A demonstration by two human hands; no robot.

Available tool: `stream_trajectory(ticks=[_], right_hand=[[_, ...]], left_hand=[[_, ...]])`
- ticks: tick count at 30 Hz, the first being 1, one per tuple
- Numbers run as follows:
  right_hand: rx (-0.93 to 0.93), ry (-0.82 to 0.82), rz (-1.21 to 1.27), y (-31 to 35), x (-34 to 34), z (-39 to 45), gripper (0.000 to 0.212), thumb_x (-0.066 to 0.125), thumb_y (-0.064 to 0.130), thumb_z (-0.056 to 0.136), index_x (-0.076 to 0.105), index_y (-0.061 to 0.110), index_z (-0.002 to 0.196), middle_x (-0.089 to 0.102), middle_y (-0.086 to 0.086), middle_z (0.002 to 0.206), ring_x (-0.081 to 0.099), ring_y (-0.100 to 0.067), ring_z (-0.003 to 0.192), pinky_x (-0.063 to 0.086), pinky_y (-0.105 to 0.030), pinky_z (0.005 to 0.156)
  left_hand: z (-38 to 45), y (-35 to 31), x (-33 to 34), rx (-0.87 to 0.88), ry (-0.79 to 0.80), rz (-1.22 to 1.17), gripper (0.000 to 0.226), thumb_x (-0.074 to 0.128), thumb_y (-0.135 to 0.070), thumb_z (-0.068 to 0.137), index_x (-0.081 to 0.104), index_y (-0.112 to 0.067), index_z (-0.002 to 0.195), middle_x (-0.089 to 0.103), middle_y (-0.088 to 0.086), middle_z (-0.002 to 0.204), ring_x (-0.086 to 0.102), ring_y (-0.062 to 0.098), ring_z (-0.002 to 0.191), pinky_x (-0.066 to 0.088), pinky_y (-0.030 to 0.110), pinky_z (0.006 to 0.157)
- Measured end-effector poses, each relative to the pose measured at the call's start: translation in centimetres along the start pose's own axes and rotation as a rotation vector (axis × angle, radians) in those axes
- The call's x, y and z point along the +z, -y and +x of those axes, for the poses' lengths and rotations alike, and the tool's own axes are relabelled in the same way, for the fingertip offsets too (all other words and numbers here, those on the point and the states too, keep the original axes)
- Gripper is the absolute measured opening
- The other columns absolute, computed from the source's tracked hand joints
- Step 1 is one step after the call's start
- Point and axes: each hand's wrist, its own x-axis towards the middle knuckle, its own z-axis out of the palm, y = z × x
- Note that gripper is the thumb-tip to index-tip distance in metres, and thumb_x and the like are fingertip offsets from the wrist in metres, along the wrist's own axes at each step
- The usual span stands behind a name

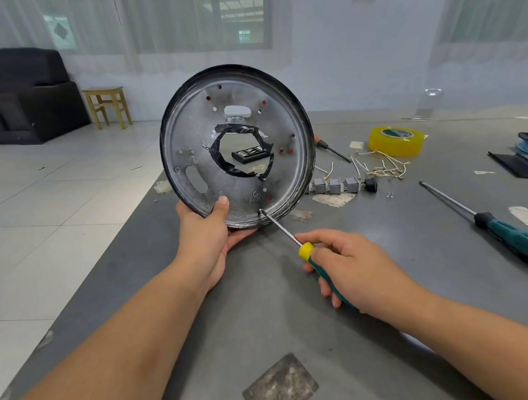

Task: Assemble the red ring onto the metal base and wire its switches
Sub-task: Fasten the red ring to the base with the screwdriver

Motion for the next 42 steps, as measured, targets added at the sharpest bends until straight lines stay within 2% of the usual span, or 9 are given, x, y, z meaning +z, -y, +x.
stream_trajectory(ticks=[10, 18, 26, 28, 31, 35, 38, 42], right_hand=[[0.022, -0.006, 0.001, 0.1, 0.1, 0.1, 0.030, 0.049, 0.021, 0.103, 0.067, 0.044, 0.108, 0.071, 0.006, 0.081, 0.058, -0.018, 0.048, 0.049, -0.028, 0.047], [0.037, -0.012, -0.010, 0.4, 0.1, -0.2, 0.032, 0.049, 0.021, 0.103, 0.065, 0.048, 0.103, 0.072, 0.006, 0.082, 0.059, -0.019, 0.050, 0.051, -0.029, 0.049], [0.082, -0.001, 0.042, 0.7, -0.1, 0.0, 0.032, 0.049, 0.018, 0.102, 0.065, 0.045, 0.101, 0.073, 0.007, 0.078, 0.058, -0.023, 0.053, 0.050, -0.030, 0.048], [0.117, 0.008, 0.091, 0.9, -0.3, 0.0, 0.030, 0.051, 0.017, 0.102, 0.067, 0.042, 0.104, 0.073, 0.005, 0.078, 0.058, -0.023, 0.054, 0.050, -0.031, 0.048], [0.187, 0.025, 0.220, 1.3, -0.6, -0.1, 0.028, 0.051, 0.011, 0.101, 0.070, 0.027, 0.114, 0.074, -0.006, 0.086, 0.056, -0.020, 0.051, 0.048, -0.030, 0.044], [0.277, 0.076, 0.407, 1.7, -1.6, -0.1, 0.026, 0.050, 0.006, 0.101, 0.071, 0.014, 0.114, 0.075, -0.022, 0.099, 0.054, -0.018, 0.050, 0.047, -0.028, 0.042], [0.309, 0.111, 0.463, 1.8, -2.2, -0.1, 0.025, 0.050, 0.006, 0.101, 0.070, 0.009, 0.114, 0.075, -0.023, 0.099, 0.054, -0.019, 0.052, 0.046, -0.028, 0.043], [0.294, 0.074, 0.377, 2.0, -1.7, -0.1, 0.021, 0.055, 0.007, 0.101, 0.070, 0.010, 0.115, 0.075, -0.020, 0.099, 0.054, -0.018, 0.050, 0.047, -0.028, 0.042]], left_hand=[[-0.1, 0.0, 0.1, 0.019, 0.000, -0.009, 0.038, 0.056, -0.003, 0.106, 0.039, -0.023, 0.134, 0.058, 0.009, 0.143, 0.067, 0.039, 0.120, 0.066, 0.051, 0.067], [-0.2, 0.3, 0.0, 0.065, 0.017, 0.034, 0.036, 0.059, -0.006, 0.106, 0.041, -0.025, 0.131, 0.058, 0.005, 0.144, 0.065, 0.035, 0.124, 0.065, 0.056, 0.076], [-0.4, 0.4, 0.1, 0.136, 0.024, 0.060, 0.044, 0.059, -0.006, 0.106, 0.038, -0.023, 0.141, 0.058, 0.001, 0.144, 0.065, 0.029, 0.123, 0.066, 0.052, 0.074], [-0.5, 0.5, 0.1, 0.164, 0.031, 0.087, 0.046, 0.059, -0.007, 0.106, 0.038, -0.024, 0.143, 0.060, 0.000, 0.141, 0.067, 0.026, 0.121, 0.066, 0.051, 0.075], [-0.5, 0.7, 0.0, 0.200, 0.050, 0.122, 0.047, 0.059, -0.007, 0.106, 0.038, -0.026, 0.143, 0.062, -0.003, 0.137, 0.068, 0.024, 0.119, 0.065, 0.053, 0.078], [-0.4, 0.9, -0.1, 0.226, 0.053, 0.167, 0.049, 0.060, -0.008, 0.105, 0.037, -0.031, 0.143, 0.060, -0.005, 0.140, 0.066, 0.025, 0.123, 0.065, 0.056, 0.080], [-0.3, 1.1, -0.1, 0.239, 0.063, 0.163, 0.045, 0.061, -0.009, 0.105, 0.040, -0.037, 0.134, 0.063, -0.011, 0.132, 0.069, 0.020, 0.117, 0.065, 0.053, 0.078], [-0.3, 1.1, -0.1, 0.250, 0.054, 0.160, 0.045, 0.061, -0.009, 0.105, 0.041, -0.041, 0.130, 0.064, -0.019, 0.125, 0.070, 0.015, 0.111, 0.066, 0.049, 0.075]])
